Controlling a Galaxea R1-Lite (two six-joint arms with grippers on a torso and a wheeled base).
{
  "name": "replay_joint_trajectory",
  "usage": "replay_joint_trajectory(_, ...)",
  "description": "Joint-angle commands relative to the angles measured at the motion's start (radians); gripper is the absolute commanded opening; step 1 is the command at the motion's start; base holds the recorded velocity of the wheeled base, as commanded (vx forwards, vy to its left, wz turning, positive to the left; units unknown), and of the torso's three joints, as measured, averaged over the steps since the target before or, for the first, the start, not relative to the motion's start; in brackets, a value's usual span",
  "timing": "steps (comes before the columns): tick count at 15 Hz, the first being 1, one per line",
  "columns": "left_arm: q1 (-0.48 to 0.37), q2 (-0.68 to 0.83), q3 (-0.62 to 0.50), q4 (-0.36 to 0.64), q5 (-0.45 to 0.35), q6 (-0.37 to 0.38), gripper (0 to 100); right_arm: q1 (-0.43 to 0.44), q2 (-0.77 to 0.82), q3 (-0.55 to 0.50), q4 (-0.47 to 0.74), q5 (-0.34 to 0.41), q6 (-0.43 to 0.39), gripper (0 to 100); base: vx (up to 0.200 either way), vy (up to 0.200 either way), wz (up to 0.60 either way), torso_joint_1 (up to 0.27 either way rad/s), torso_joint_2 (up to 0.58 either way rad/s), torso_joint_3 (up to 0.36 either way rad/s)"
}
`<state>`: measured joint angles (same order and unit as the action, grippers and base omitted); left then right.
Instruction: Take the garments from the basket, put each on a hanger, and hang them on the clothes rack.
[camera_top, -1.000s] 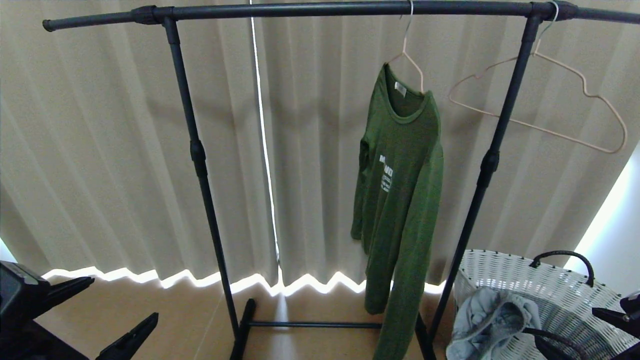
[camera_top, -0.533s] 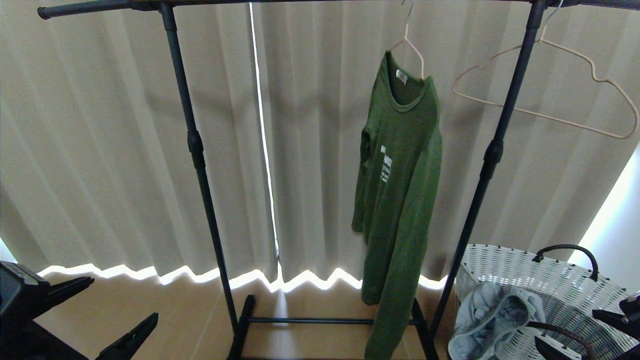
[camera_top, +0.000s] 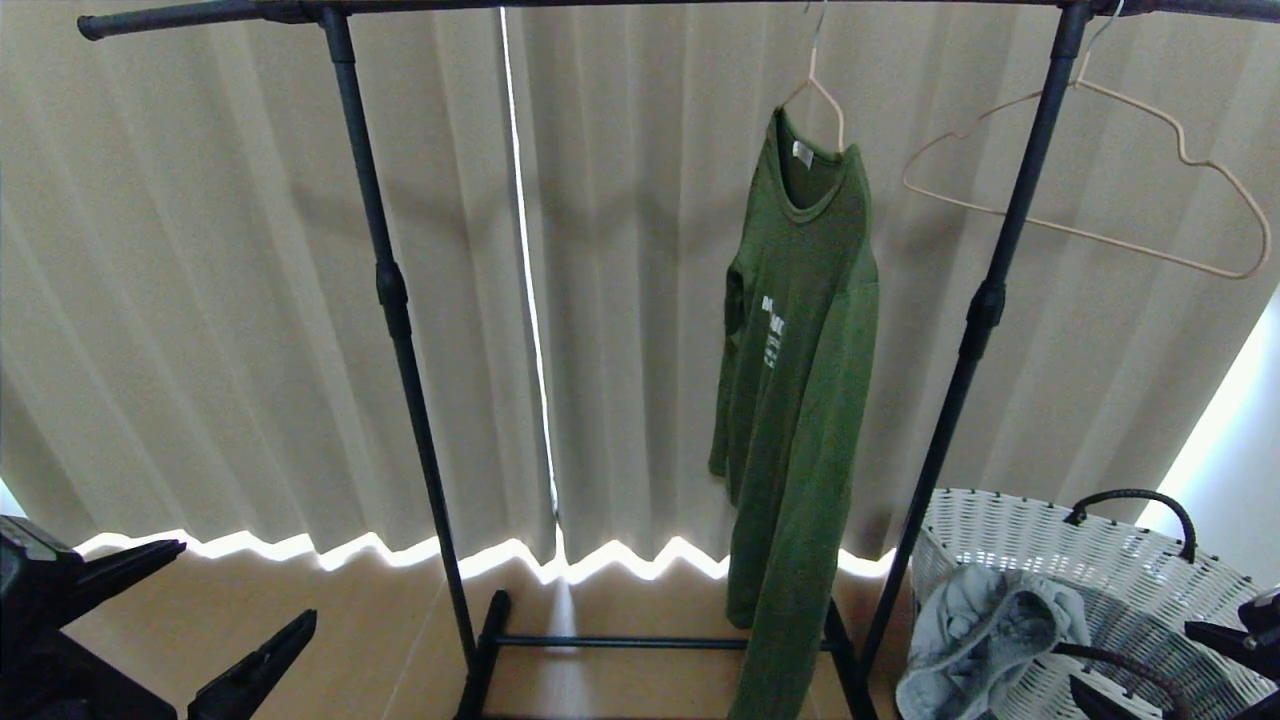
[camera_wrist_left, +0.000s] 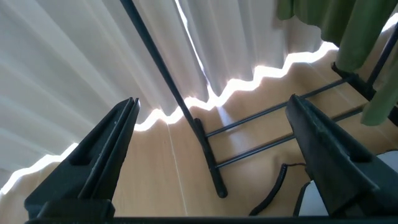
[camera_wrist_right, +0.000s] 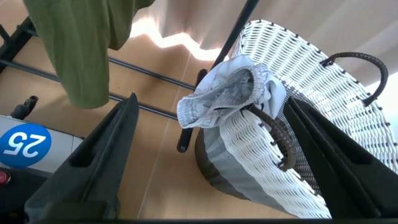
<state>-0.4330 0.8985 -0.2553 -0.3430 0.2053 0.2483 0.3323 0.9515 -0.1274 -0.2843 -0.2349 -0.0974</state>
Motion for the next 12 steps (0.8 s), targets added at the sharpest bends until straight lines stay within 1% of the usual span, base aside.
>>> replay_joint_trajectory(1, -0.001, 0.000, 0.002, -0.001, 0.000, 0.000, 100, 0.001, 0.001, 0.000, 0.000, 0.000, -0.001, 100, 0.000, 0.000, 0.00, 0.000, 0.00, 0.000)
replay_joint_trajectory(3, -0.001, 0.000, 0.008, 0.001, 0.000, 0.000, 100, 0.001, 0.001, 0.002, 0.004, 0.000, -0.001, 100, 0.000, 0.000, 0.00, 0.000, 0.00, 0.000)
replay_joint_trajectory(12, -0.003, -0.001, 0.016, -0.001, 0.000, 0.000, 100, 0.001, 0.000, 0.006, 0.002, 0.000, -0.001, 100, 0.000, -0.200, 0.00, 0.002, 0.00, 0.003)
